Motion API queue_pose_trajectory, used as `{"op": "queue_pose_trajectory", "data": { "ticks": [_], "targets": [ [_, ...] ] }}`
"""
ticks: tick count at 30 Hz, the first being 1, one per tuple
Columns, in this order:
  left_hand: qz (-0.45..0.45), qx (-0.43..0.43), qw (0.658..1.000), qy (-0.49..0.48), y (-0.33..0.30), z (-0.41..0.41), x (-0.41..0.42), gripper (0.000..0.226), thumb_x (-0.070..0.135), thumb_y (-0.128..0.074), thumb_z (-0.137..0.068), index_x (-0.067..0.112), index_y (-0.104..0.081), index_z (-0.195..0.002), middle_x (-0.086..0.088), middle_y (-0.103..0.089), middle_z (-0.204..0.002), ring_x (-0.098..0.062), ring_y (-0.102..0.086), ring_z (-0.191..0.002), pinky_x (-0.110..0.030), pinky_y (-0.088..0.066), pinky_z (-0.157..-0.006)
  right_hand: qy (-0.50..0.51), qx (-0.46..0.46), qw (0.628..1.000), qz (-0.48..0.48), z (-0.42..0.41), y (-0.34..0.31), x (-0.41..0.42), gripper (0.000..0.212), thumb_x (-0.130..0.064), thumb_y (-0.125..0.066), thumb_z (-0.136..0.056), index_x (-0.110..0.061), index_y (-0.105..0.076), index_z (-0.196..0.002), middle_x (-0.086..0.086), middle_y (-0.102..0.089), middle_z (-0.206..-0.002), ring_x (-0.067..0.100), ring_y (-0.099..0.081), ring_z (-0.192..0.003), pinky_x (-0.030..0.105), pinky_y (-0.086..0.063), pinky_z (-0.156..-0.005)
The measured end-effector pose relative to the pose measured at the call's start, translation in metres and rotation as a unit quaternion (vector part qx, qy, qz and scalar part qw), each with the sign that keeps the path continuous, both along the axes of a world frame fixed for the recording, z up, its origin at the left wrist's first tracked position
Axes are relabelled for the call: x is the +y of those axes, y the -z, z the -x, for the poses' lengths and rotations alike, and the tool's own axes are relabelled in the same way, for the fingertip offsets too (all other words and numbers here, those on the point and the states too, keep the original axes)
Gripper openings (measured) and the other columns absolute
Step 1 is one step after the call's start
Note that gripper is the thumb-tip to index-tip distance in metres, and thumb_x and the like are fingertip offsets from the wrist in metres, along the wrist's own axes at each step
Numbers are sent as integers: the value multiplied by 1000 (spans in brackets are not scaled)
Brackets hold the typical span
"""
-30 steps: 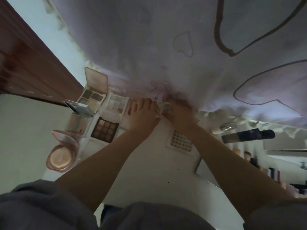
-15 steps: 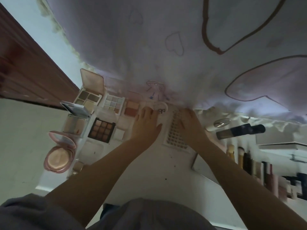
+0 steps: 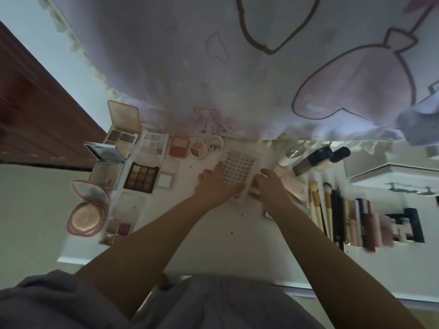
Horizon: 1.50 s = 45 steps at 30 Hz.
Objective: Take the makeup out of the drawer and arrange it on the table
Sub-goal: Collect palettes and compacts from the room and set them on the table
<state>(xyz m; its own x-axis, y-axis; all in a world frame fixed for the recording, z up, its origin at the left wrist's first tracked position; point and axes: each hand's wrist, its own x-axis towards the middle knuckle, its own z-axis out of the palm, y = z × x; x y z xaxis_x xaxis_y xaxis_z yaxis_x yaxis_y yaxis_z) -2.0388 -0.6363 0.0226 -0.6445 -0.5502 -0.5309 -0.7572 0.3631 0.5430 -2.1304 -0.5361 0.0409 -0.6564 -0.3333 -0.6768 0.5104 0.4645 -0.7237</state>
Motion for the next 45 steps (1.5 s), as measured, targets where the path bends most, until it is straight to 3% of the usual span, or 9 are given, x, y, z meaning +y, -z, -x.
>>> {"op": "queue_pose_trajectory", "data": {
  "ticks": [3,5,10,16,20,23,30,34,45],
  "targets": [
    [-126,22,991,-40,-11,-12,16,103,70,-60,-71,30,-5,-148,-16,-30,-146,-33,-33,-131,-44,-34,-106,-5,-31,997,73,-16,-12,17,17,-15,-44,-96,-13,-62,-97,7,-66,-95,17,-61,-80,27,-51,-65],
    [-245,77,963,-85,-21,-28,23,99,64,-63,-73,33,-6,-148,-7,-33,-148,-23,-44,-122,-35,-46,-92,-24,-37,993,112,-31,-19,30,15,-24,-51,-96,-19,-64,-100,5,-67,-93,17,-63,-79,30,-51,-69],
    [-398,155,902,-65,-46,-90,34,65,50,-55,-86,38,-26,-143,11,-56,-121,-10,-58,-104,-32,-50,-79,-152,-89,970,165,-80,-27,55,68,-57,-65,-76,-33,-44,-135,1,-59,-126,23,-60,-113,50,-48,-95],
    [-412,213,885,-40,-57,-170,31,60,55,-52,-84,38,-37,-139,2,-54,-131,-20,-54,-117,-43,-49,-94,-159,-65,964,202,-144,-33,51,69,-47,-68,-79,-34,-39,-140,5,-60,-126,25,-63,-109,49,-52,-90],
    [-498,214,838,-57,-54,-207,11,40,54,-53,-84,40,-59,-121,-4,-63,-124,-25,-58,-115,-50,-48,-95,-156,-157,936,273,-164,-27,53,76,-44,-63,-80,-8,-35,-141,29,-45,-134,48,-45,-122,65,-36,-100],
    [-520,210,814,-153,-47,-231,-12,30,43,-60,-85,34,-65,-112,-11,-67,-115,-28,-64,-107,-48,-53,-87,-69,-188,940,276,-165,-20,58,49,-29,-42,-97,0,-42,-136,25,-55,-127,41,-53,-118,54,-48,-91],
    [-234,203,910,-276,-26,-245,-42,28,-2,-53,-89,-4,-57,-117,-17,-68,-94,-22,-67,-74,-20,-56,-61,-1,19,997,71,-164,20,55,29,-10,-41,-99,-12,-61,-120,7,-69,-108,22,-67,-97,34,-55,-77],
    [-5,137,975,-176,-19,-232,-38,31,3,-50,-90,1,-59,-119,-18,-63,-108,-32,-60,-96,-38,-51,-87,-63,125,990,-22,-166,29,45,28,-12,-41,-98,-20,-65,-111,0,-70,-101,12,-66,-89,25,-52,-74],
    [142,40,984,-104,-13,-245,-50,35,16,-45,-91,6,-51,-124,-16,-49,-121,-36,-53,-100,-45,-49,-79,-223,296,909,-191,-175,41,19,28,-18,-36,-99,-13,-53,-120,9,-50,-106,16,-48,-83,25,-38,-75]
  ]
}}
